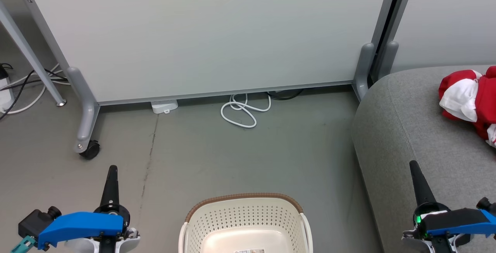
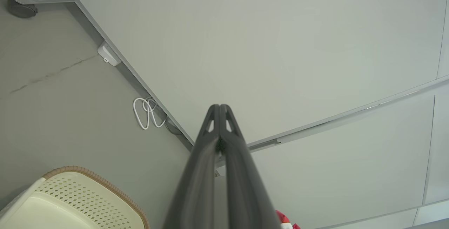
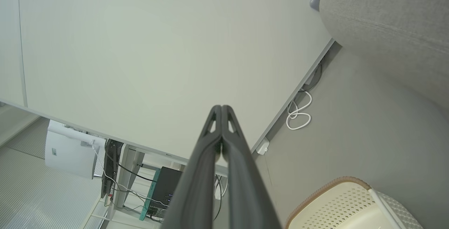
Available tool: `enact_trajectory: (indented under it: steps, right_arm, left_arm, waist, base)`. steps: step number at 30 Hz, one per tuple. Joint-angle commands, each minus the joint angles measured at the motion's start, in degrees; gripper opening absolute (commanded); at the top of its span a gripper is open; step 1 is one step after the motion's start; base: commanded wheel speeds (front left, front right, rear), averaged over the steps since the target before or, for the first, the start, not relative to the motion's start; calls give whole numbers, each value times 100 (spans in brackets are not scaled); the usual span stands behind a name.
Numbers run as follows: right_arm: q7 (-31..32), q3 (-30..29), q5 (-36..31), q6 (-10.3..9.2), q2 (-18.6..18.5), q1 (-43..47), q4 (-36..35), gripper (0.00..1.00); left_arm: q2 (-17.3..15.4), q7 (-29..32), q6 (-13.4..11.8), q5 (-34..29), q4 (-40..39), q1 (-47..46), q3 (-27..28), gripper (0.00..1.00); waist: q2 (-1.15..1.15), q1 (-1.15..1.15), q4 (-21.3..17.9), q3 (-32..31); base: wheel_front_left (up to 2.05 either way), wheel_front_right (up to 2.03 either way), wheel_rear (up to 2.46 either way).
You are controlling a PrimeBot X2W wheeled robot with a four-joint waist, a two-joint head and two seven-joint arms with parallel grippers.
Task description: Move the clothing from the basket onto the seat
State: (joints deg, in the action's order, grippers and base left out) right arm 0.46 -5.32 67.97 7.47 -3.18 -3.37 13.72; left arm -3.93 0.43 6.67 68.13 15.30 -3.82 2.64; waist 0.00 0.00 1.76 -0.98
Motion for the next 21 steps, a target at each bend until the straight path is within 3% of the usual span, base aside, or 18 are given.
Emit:
enact_trajectory:
  steps: [1, 21]
  right_arm:
    - [39, -20, 169, 3, 4, -140, -30, 0]
    - [297, -68, 1186, 3, 18, -225, -2, 0]
  left_arm:
    - [-7, 42, 55, 144, -71, -150, 43, 0]
    - [42, 302, 68, 1161, -100, -205, 204, 0]
  waist:
    - [0, 0, -5, 4]
    - [0, 0, -72, 47]
  base:
    - [0, 0, 0]
    - [0, 0, 0]
